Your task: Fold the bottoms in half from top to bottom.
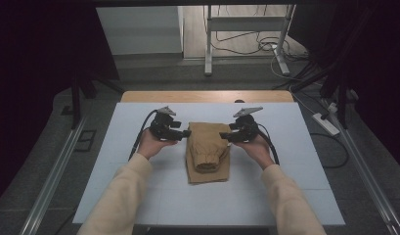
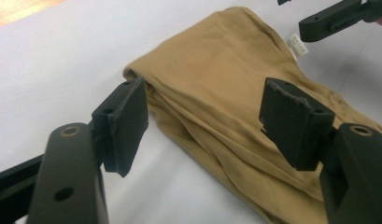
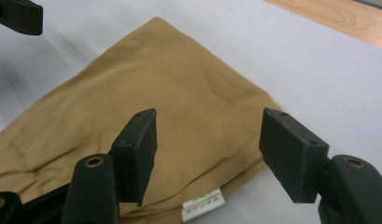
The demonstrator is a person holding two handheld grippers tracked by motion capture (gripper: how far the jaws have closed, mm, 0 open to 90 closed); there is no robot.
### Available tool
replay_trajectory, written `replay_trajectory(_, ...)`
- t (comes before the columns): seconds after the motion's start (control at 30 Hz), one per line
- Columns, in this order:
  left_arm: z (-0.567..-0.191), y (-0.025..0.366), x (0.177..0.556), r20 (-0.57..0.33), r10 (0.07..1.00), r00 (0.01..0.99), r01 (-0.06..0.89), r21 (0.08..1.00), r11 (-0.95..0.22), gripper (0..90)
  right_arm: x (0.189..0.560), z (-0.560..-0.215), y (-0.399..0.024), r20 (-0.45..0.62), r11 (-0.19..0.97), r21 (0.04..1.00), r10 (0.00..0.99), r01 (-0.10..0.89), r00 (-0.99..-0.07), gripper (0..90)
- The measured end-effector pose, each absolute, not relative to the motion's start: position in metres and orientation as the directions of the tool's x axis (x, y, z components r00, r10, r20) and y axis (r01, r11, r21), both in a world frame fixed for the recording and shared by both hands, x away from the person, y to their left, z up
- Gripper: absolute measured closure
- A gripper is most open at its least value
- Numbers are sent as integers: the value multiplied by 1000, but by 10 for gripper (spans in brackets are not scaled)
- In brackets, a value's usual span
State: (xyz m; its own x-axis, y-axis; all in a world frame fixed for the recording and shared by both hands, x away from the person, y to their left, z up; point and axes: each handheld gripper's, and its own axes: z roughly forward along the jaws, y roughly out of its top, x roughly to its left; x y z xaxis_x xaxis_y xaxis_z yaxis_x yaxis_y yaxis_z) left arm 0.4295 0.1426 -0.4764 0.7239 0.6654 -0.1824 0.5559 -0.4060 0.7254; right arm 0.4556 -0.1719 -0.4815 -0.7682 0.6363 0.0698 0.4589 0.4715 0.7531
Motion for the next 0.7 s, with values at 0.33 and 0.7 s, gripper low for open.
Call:
replay_trajectory(0.33,-483,143,409,-175,655,735,548,723,-422,333,439,-486,-181,75,490,749,607,446,-792,370)
replay_trajectory(0.7,-493,143,377,-177,632,754,536,721,-438,334,419,-491,-195,92,500,743,583,445,-807,370)
